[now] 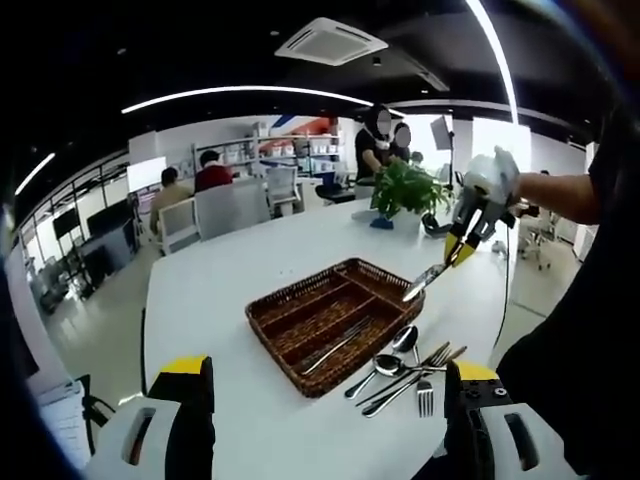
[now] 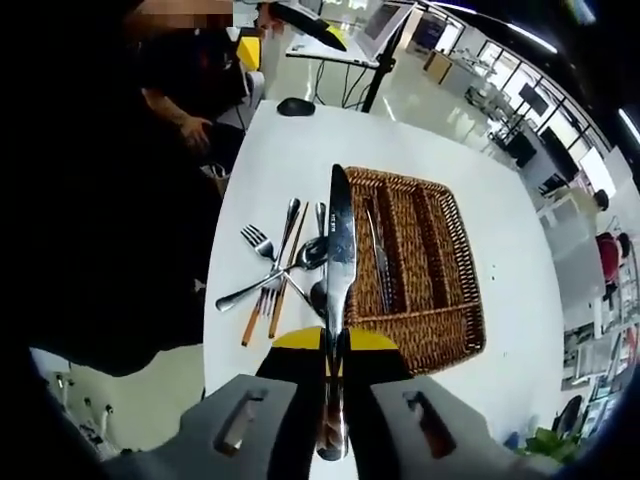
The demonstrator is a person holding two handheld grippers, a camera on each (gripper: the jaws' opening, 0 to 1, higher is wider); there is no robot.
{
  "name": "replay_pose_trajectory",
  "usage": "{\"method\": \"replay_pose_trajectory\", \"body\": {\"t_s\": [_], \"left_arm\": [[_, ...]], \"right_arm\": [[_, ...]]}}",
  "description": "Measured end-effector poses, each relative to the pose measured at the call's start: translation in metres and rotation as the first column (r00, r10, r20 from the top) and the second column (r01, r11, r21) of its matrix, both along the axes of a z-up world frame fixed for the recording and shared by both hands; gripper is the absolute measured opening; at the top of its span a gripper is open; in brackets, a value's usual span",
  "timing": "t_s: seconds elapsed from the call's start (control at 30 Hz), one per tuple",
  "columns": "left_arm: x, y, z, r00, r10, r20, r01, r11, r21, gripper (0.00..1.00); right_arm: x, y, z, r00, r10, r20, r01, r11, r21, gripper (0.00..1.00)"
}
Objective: Arrange the knives, forks, and spoons in their matching storage slots by inserting each utensil handle-first until every utensil is classified and aligned in the correct compartment
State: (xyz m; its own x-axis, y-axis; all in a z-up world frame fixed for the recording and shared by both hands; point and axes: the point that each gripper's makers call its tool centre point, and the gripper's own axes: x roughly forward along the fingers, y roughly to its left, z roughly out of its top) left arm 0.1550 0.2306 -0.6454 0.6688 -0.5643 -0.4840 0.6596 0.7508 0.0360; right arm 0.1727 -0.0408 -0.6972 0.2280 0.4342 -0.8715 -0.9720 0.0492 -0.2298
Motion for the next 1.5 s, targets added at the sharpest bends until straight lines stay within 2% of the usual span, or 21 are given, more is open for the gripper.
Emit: {"method": "replay_pose_trajectory", "body": {"t_s": [0.47, 0.73, 1.5], "left_arm": [[-0.001, 0.008, -0.003, 1.000, 0.011, -0.011, -0.011, 1.000, 0.000, 1.00], [0.002, 0.012, -0.003, 1.000, 0.022, -0.015, -0.022, 1.000, -0.019, 1.00], [0.012, 0.019, -0.010, 0.999, 0.037, -0.034, -0.038, 0.999, -0.021, 1.00]], "right_arm": [[0.009, 0.013, -0.001, 1.000, 0.023, -0.002, -0.023, 1.000, 0.005, 0.02], [0.017, 0.020, -0.003, 0.999, 0.032, -0.003, -0.032, 0.999, 0.006, 0.02], [0.040, 0.037, -0.003, 0.999, 0.042, -0.022, -0.042, 0.999, 0.014, 0.02]]}}
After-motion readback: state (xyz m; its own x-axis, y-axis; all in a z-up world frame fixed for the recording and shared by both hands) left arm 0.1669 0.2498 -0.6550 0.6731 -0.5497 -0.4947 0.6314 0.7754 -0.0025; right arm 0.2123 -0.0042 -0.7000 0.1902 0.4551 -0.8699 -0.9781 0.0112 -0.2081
